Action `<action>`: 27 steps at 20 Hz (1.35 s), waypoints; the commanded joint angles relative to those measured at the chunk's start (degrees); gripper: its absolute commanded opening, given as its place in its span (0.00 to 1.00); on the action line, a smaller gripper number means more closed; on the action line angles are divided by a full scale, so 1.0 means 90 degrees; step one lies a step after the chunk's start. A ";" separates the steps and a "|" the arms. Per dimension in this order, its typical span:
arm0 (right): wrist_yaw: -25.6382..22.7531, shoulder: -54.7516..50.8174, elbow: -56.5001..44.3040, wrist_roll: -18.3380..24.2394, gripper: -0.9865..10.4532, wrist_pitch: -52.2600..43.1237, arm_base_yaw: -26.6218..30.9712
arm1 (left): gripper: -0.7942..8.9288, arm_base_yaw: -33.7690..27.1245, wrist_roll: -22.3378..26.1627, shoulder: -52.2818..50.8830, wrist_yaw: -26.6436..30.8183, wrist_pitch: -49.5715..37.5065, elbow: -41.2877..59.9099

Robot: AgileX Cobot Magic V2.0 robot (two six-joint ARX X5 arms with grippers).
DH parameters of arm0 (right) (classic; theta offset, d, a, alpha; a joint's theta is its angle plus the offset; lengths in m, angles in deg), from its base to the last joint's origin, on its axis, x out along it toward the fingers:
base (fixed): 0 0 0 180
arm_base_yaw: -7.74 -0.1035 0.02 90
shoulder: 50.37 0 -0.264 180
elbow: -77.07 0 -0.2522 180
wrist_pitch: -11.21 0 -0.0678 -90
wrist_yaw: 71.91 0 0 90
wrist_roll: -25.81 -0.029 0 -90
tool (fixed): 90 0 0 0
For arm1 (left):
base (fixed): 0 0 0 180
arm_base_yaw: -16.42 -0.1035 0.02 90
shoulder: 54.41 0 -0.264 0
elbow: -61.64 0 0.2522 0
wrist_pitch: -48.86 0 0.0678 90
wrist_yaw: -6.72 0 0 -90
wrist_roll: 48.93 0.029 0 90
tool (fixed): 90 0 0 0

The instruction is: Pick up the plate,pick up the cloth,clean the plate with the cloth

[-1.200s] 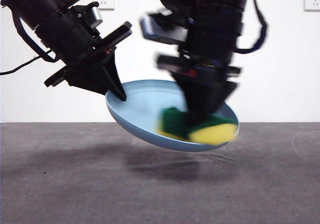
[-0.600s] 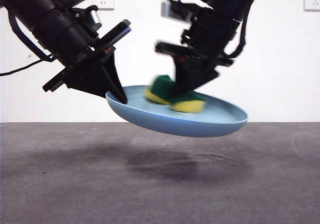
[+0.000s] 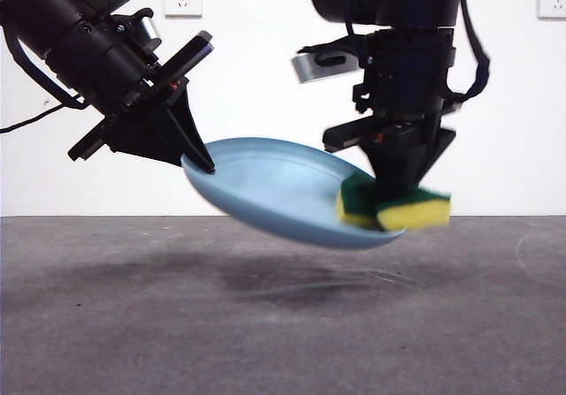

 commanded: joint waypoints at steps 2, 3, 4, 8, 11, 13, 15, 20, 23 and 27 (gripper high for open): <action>0.0291 0.0100 -0.0073 -0.0010 0.07 -0.1634 0.0274 | 0.07 0.0177 -0.0058 -0.0015 -0.0554 -0.0053 -0.0022; 0.0695 0.0100 -0.0073 -0.0083 0.07 -0.1957 0.0313 | 0.07 0.0219 -0.0058 -0.0015 -0.0546 -0.0073 -0.0022; 0.1234 0.0100 -0.0073 -0.0228 0.07 -0.2261 0.0345 | 0.07 0.0253 -0.0058 -0.0015 -0.0539 -0.0107 -0.0022; 0.3628 0.0100 -0.0073 -0.0629 0.07 -0.2606 0.0352 | 0.07 0.0284 -0.0056 -0.0015 -0.0357 -0.0277 -0.0022; 0.5221 0.0095 -0.0073 -0.0631 0.07 -0.1933 0.0347 | 0.07 0.0219 0.0449 -0.0015 0.0780 -0.0087 -0.0022; 0.5768 0.0007 -0.0073 -0.0624 0.07 -0.1319 0.0396 | 0.07 0.0185 0.1010 0.0007 0.2067 0.0257 -0.0022; 0.5722 -0.0185 -0.0073 -0.0607 0.07 -0.0777 0.0432 | 0.07 0.0134 0.1350 0.0092 0.2817 0.0495 -0.0022; 0.5705 -0.0899 -0.0073 -0.0612 0.07 -0.0393 0.0517 | 0.07 -0.0287 0.1428 0.0716 0.2820 0.0505 -0.0022; 0.5688 -0.1370 -0.0073 -0.0612 0.07 -0.0396 0.0580 | 0.07 -0.0452 0.1426 0.1049 0.2839 0.0595 -0.0022; 0.4884 -0.1829 -0.0073 -0.0614 0.07 -0.0398 0.0641 | 0.16 -0.0588 0.1430 0.1280 0.2861 0.0687 -0.0022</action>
